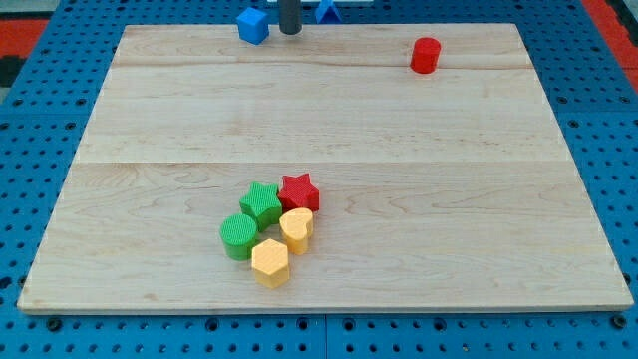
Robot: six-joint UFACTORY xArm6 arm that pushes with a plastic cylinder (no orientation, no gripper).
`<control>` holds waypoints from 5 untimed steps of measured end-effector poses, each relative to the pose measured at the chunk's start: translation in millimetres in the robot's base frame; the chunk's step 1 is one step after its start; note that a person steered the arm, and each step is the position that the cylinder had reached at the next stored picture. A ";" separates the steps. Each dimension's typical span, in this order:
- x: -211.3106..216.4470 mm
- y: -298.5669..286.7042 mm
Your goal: Move the blue cube slightly to the left of the board
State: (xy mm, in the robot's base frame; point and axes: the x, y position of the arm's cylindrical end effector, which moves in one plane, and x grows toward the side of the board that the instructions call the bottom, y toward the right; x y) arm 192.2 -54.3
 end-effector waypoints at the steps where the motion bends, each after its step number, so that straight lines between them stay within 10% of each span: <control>1: 31.0 -144.2; 2: 68.8 -249.0; 5: 35.1 91.9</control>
State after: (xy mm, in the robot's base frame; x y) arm 227.3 37.6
